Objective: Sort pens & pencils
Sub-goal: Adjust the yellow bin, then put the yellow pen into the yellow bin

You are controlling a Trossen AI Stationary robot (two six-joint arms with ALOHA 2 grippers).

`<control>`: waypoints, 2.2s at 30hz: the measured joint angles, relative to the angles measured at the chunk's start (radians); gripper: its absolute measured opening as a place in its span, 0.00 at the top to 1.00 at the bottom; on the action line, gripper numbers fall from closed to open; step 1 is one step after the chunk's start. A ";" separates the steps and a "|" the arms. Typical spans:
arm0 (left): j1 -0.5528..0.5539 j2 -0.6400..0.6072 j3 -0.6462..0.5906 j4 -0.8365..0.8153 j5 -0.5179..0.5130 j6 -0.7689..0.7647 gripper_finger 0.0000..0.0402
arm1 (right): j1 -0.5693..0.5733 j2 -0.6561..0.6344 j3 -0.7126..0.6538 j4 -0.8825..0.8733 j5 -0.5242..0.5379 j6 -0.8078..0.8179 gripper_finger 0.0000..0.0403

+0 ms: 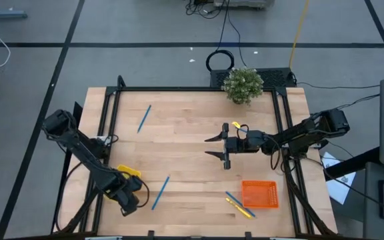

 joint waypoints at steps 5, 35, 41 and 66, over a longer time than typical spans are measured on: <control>0.036 0.000 0.000 0.046 -0.002 0.076 1.00 | 0.000 0.000 0.000 -0.001 0.000 0.000 0.51; 0.157 -0.266 0.006 -0.065 -0.169 0.310 1.00 | 0.000 0.000 0.000 -0.015 0.000 0.000 0.51; 0.226 -0.456 0.006 -0.016 -0.589 0.603 1.00 | 0.000 0.000 0.000 -0.014 0.000 0.000 0.51; 0.524 -0.557 -0.377 1.098 -0.608 1.326 0.93 | 0.001 0.000 0.000 0.010 0.000 -0.002 0.51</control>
